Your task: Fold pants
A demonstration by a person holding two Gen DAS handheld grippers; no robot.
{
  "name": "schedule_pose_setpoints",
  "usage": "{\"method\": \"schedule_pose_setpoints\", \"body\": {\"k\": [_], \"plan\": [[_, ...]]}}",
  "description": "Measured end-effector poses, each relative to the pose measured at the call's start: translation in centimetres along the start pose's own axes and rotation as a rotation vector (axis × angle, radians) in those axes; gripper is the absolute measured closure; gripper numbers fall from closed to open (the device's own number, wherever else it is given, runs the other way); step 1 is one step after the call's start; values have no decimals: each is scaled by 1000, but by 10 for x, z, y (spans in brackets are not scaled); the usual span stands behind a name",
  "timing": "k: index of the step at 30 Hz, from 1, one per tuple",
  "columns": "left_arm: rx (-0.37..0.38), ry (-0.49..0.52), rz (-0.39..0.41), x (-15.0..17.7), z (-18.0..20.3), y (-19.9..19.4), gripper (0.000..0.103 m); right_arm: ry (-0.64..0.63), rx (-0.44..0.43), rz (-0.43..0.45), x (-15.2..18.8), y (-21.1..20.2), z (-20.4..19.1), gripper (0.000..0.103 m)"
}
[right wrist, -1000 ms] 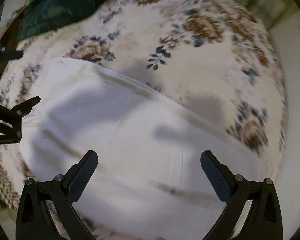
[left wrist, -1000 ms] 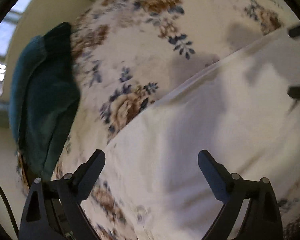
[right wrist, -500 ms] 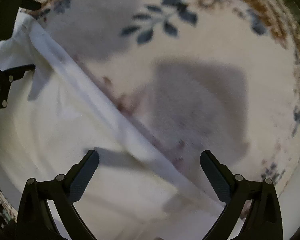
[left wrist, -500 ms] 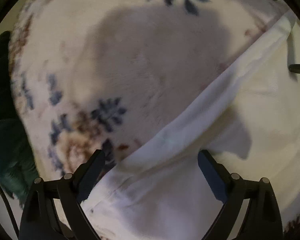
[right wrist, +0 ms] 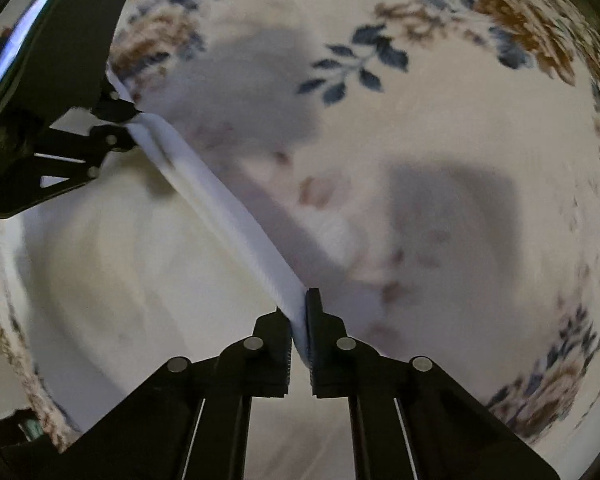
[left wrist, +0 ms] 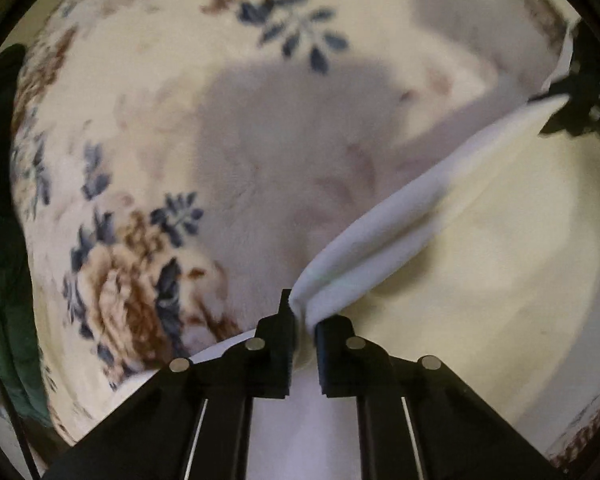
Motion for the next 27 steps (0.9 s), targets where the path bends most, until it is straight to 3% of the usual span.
{"method": "schedule_pose_setpoints", "body": {"k": [6,9,12,16,19,23,25,26,27], "plan": [[69,-187,170,66,29,-82,97,16,-30,119,50,-47,-34,98],[79,-264,161,110,68,-100,97,2,-42,123,83,-65,-65,98],[76,-318,114,158,106,-91,97,50,-93,107,127,-69,-101,98],[161,-505,-13,209,152,-45,96,178,-141,6,191,-32,-147,98],[177,-599,-62,223,165,-17,92,268,-130,-62,224,2,-162,95],[199,-723,-26,228,160,-23,88,426,-135,-78,235,21,-155,88],[221,-777,-18,232,157,-33,87,486,-154,-61,239,12,-152,80],[226,-802,-8,235,155,-40,87,499,-162,-53,241,8,-151,67],[229,-824,11,238,154,-48,86,509,-170,-38,241,-1,-152,46]]}}
Point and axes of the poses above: each gripper's, at about its wrist camera, not at the fingertips, and y roughly the way its jaws point, z to its right, x to its underside, the point moved 5 cm from there along y, roughly the way its jaws point, and after that the axes turned 1 degree about y, right-handed, at the moved point
